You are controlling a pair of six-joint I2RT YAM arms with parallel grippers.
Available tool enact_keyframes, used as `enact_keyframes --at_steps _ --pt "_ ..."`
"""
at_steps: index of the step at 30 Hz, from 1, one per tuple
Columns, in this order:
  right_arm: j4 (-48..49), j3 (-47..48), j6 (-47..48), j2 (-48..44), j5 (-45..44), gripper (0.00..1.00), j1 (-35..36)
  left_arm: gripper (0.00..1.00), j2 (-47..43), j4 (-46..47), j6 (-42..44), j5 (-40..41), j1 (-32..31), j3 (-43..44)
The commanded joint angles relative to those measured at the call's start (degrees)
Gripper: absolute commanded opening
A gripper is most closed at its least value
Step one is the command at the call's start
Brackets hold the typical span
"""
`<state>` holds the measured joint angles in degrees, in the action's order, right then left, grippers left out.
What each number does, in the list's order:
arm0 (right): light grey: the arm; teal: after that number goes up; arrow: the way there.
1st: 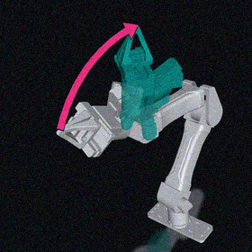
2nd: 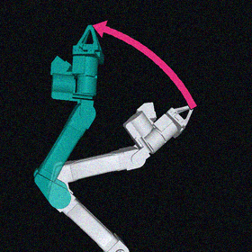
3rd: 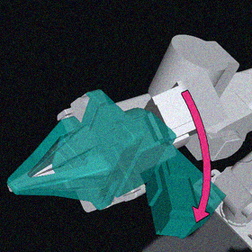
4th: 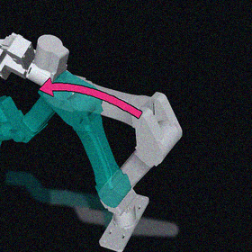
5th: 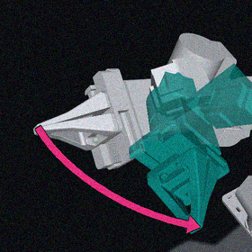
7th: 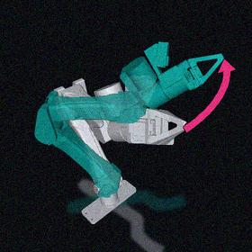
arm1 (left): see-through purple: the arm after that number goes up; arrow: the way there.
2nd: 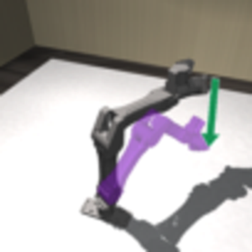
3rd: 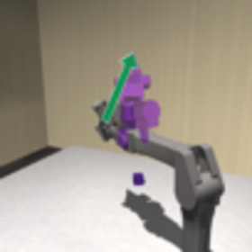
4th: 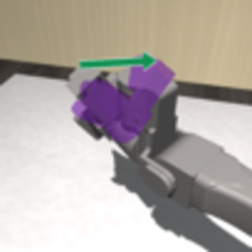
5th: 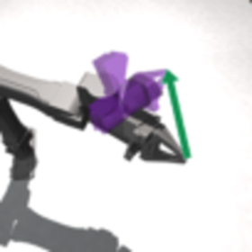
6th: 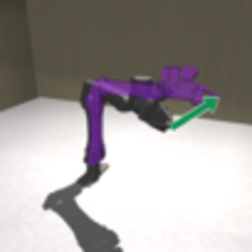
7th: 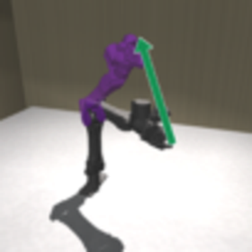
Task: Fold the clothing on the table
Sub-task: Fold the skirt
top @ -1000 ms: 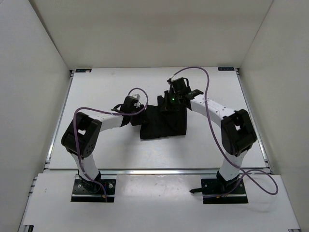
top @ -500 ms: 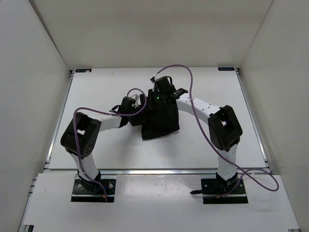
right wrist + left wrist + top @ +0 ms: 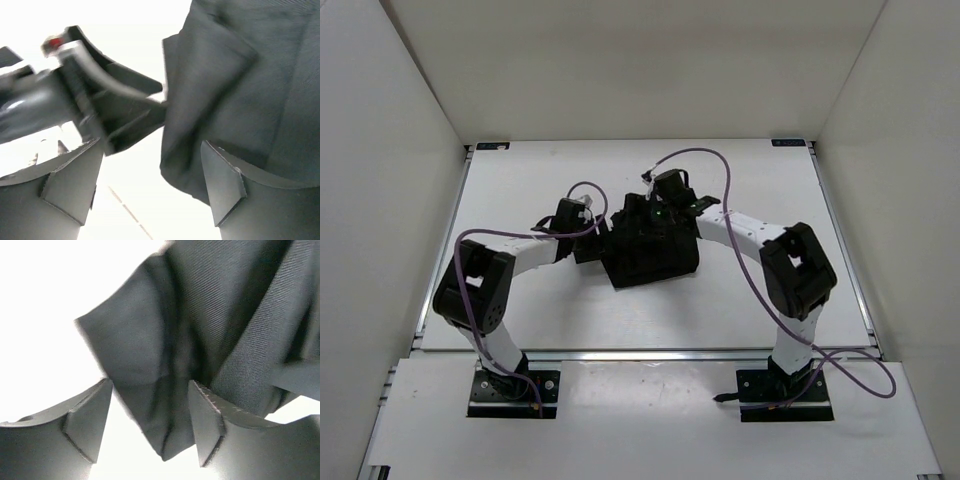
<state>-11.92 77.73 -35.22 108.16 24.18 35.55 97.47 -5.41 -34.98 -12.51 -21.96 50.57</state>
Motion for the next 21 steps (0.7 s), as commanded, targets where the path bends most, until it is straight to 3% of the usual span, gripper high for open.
enact_keyframes --at_steps 1,5,10,14,17,21 --pt "9.81 -1.27 -2.22 -10.15 3.15 0.76 -1.27 0.76 -7.1 -6.98 1.32 4.5 2.27 -0.91" --pt "7.27 -5.82 0.76 -16.47 0.96 0.72 -5.22 0.87 -15.28 -8.56 2.11 7.85 4.28 -0.38" --pt "3.76 -15.22 5.85 -22.72 -3.79 0.59 -9.36 0.85 -18.45 -8.57 2.99 7.51 4.21 -0.03" --pt "0.5 -20.33 7.98 -23.08 -3.8 0.67 -13.74 0.8 -19.07 -7.77 3.34 7.94 1.31 -1.08" --pt "1.29 -25.08 9.47 -24.05 -3.35 0.8 -15.77 0.75 -19.07 -10.05 5.88 10.83 -1.95 -1.43" --pt "-1.86 -28.25 12.01 -27.82 -5.12 0.85 -18.66 0.93 -17.06 -21.35 10.1 9.52 -0.99 1.71"
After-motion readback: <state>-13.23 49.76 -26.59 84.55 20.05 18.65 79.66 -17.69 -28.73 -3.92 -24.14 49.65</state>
